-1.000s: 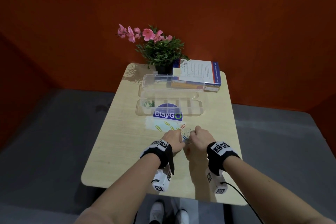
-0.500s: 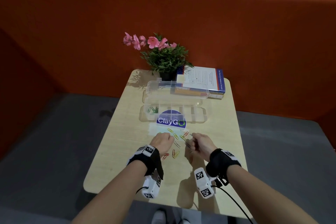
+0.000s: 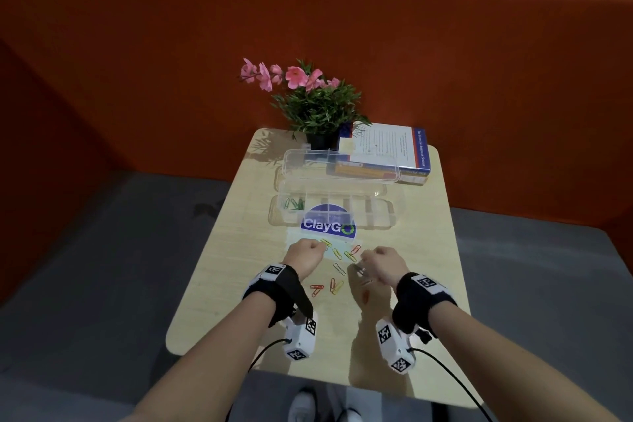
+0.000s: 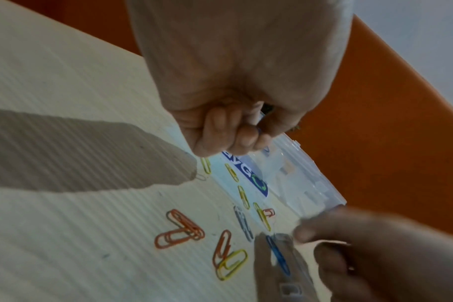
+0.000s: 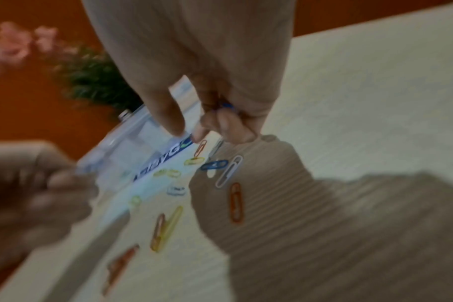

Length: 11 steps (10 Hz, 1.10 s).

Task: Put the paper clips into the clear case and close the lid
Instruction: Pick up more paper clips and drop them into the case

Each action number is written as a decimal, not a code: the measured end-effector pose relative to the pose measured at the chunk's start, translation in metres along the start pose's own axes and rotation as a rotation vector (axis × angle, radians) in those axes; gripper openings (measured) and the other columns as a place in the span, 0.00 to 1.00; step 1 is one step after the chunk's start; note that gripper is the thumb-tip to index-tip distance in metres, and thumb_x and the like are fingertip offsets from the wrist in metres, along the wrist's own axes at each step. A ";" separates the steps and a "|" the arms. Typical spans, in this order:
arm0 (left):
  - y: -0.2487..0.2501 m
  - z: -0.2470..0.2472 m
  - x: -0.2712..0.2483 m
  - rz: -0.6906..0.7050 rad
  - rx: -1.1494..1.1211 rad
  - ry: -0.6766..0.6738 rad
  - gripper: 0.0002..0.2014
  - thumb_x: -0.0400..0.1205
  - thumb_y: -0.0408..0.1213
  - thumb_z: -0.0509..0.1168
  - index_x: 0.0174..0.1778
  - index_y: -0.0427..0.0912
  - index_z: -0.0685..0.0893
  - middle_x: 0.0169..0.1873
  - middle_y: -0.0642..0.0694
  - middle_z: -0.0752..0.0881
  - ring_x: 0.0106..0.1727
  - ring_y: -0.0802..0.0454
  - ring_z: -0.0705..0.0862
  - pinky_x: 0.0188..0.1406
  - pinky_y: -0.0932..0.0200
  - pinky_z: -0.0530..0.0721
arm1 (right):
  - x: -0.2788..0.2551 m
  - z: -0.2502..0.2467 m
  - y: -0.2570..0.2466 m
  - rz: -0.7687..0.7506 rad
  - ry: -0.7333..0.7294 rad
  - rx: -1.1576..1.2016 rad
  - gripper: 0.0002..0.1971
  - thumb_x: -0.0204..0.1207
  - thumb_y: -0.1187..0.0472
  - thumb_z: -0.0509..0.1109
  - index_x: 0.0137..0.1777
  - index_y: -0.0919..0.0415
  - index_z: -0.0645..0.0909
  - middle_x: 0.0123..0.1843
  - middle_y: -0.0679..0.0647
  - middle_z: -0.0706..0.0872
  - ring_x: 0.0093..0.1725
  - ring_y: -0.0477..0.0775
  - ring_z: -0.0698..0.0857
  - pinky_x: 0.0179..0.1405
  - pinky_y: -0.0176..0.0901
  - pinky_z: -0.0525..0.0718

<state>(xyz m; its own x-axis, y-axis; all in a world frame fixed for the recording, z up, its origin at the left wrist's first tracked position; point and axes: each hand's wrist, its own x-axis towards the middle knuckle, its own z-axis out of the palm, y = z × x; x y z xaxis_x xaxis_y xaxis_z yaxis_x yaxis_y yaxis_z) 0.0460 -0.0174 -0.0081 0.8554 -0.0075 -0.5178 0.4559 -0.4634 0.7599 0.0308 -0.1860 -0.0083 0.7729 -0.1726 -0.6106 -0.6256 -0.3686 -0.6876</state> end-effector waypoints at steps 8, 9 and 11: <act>0.085 -0.042 0.105 -0.052 0.070 0.036 0.18 0.81 0.28 0.60 0.66 0.24 0.80 0.59 0.29 0.87 0.58 0.35 0.88 0.61 0.42 0.87 | 0.007 -0.016 -0.014 0.011 -0.032 0.329 0.11 0.72 0.73 0.62 0.28 0.67 0.73 0.27 0.66 0.83 0.19 0.56 0.78 0.19 0.37 0.78; 0.086 -0.042 0.112 -0.040 0.157 0.008 0.19 0.83 0.30 0.58 0.69 0.26 0.78 0.67 0.29 0.83 0.68 0.35 0.83 0.68 0.43 0.83 | 0.008 -0.027 -0.030 0.023 -0.098 0.497 0.07 0.73 0.74 0.61 0.34 0.69 0.72 0.29 0.66 0.79 0.23 0.58 0.76 0.21 0.40 0.79; 0.095 -0.048 0.095 -0.074 0.112 -0.048 0.21 0.86 0.33 0.55 0.73 0.27 0.75 0.73 0.30 0.77 0.74 0.34 0.76 0.72 0.45 0.76 | 0.026 -0.024 -0.076 0.004 -0.129 0.560 0.04 0.76 0.77 0.60 0.42 0.72 0.74 0.33 0.66 0.77 0.27 0.58 0.79 0.30 0.43 0.84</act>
<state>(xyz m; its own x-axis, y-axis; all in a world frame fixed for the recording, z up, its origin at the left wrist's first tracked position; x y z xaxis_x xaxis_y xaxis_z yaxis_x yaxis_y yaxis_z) 0.1824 -0.0198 0.0332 0.8067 -0.0110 -0.5909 0.4844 -0.5605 0.6717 0.1005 -0.1847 0.0374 0.7734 -0.0472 -0.6322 -0.6163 0.1779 -0.7672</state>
